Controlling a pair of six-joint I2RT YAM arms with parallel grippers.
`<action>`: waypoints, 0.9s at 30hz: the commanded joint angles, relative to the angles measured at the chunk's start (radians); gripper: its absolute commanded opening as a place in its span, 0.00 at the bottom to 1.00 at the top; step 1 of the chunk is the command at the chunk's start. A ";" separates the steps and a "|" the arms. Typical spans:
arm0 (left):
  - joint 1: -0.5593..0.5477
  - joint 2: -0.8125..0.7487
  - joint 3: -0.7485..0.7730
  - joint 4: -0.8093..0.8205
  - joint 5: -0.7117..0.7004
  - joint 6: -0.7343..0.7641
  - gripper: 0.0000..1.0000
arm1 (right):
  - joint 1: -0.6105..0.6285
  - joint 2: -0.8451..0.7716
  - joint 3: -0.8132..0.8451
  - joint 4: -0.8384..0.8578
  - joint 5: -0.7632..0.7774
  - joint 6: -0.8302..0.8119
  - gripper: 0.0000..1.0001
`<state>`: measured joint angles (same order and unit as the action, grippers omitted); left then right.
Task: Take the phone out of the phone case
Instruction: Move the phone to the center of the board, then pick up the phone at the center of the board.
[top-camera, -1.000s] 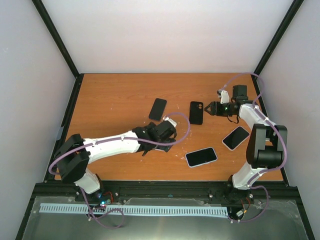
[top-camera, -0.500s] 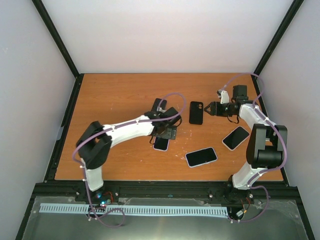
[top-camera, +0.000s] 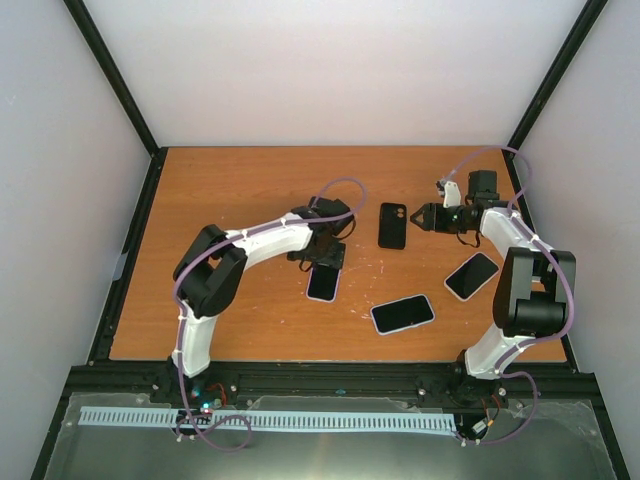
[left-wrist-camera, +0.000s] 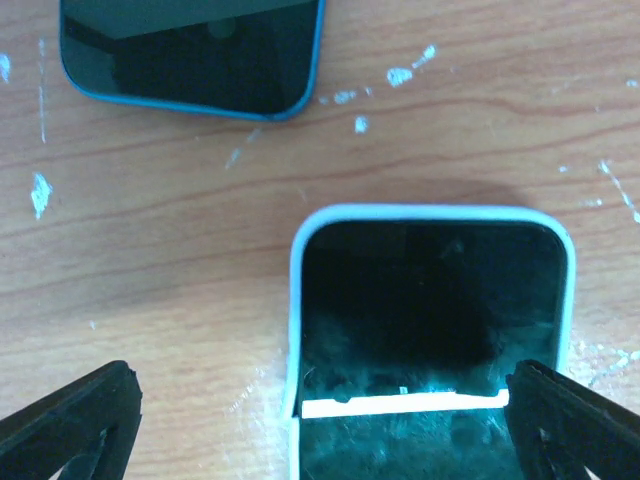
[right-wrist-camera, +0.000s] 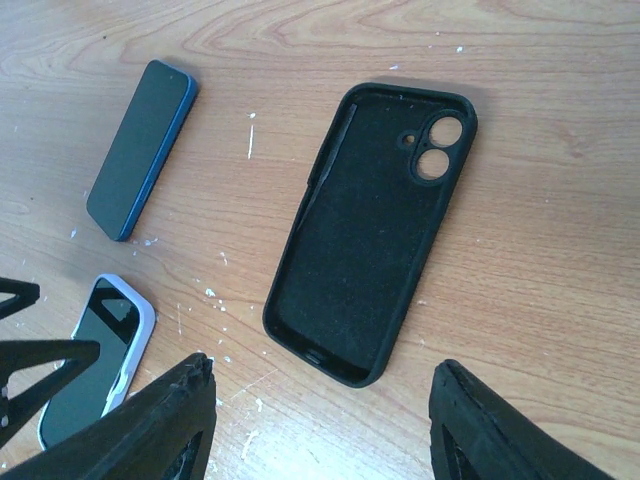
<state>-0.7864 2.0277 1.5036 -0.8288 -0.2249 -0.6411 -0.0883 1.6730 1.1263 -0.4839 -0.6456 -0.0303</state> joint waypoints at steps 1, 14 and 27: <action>0.027 0.014 0.023 0.054 0.081 0.097 0.99 | -0.011 0.018 0.017 -0.014 -0.019 -0.015 0.58; 0.027 0.113 0.074 0.061 0.113 0.172 1.00 | -0.011 0.026 0.022 -0.017 -0.021 -0.017 0.60; 0.027 0.159 0.106 -0.002 0.161 0.187 0.93 | -0.012 0.039 0.028 -0.024 -0.028 -0.023 0.61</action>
<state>-0.7593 2.1349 1.5669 -0.7712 -0.0925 -0.4717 -0.0914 1.6936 1.1282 -0.4999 -0.6632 -0.0383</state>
